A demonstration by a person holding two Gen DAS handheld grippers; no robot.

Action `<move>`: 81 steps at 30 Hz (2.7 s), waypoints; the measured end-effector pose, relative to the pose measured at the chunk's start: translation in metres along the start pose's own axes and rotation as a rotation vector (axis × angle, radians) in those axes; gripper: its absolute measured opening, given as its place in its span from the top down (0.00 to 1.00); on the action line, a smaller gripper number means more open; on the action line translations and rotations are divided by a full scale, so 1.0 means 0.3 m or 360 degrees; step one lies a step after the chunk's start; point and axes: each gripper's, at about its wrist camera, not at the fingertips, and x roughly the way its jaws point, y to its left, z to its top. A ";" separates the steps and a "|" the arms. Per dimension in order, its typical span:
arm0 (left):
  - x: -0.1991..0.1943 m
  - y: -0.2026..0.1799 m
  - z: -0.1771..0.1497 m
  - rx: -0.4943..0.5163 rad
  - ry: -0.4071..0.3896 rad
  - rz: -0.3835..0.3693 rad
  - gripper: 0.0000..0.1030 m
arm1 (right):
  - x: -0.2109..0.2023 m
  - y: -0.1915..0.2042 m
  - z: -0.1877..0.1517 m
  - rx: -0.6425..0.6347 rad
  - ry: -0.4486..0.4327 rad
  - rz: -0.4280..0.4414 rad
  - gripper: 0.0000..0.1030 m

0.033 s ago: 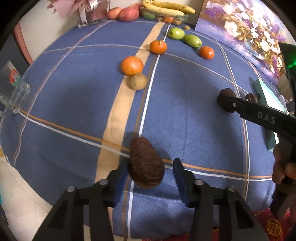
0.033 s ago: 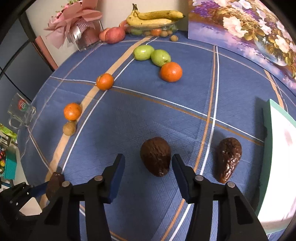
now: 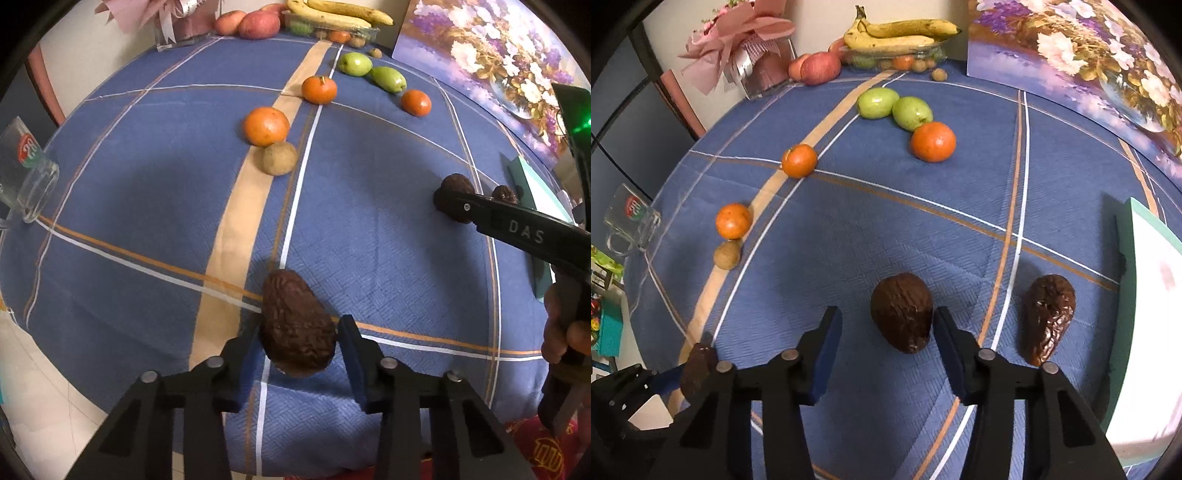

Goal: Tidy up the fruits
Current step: 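Grasp a brown wrinkled fruit with the left tool while the right tool grasps another, then carry both held brown fruits over the white tray with both tools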

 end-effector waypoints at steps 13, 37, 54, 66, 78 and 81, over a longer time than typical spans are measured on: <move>-0.003 0.023 0.009 -0.0042 -0.0006 -0.0023 0.61 | 0.019 0.004 0.001 -0.0037 -0.0008 -0.0044 0.65; -0.170 -0.076 0.221 -0.0088 -0.0165 -0.0008 0.61 | -0.247 -0.081 0.030 0.0102 -0.0268 -0.0093 0.65; -0.242 -0.586 0.463 0.0185 -0.0196 -0.0245 0.61 | -0.408 -0.582 -0.030 0.0666 -0.0242 -0.0626 0.65; -0.060 -1.023 0.486 0.0444 -0.0019 -0.0381 0.61 | -0.418 -0.911 -0.115 0.0992 -0.0142 -0.0768 0.65; 0.153 -1.197 0.483 0.0551 0.0146 -0.0427 0.61 | -0.298 -1.041 -0.153 0.1101 0.0019 -0.0824 0.65; 0.179 -1.197 0.476 0.0560 0.0167 -0.0402 0.61 | -0.275 -1.043 -0.162 0.1105 0.0043 -0.0804 0.65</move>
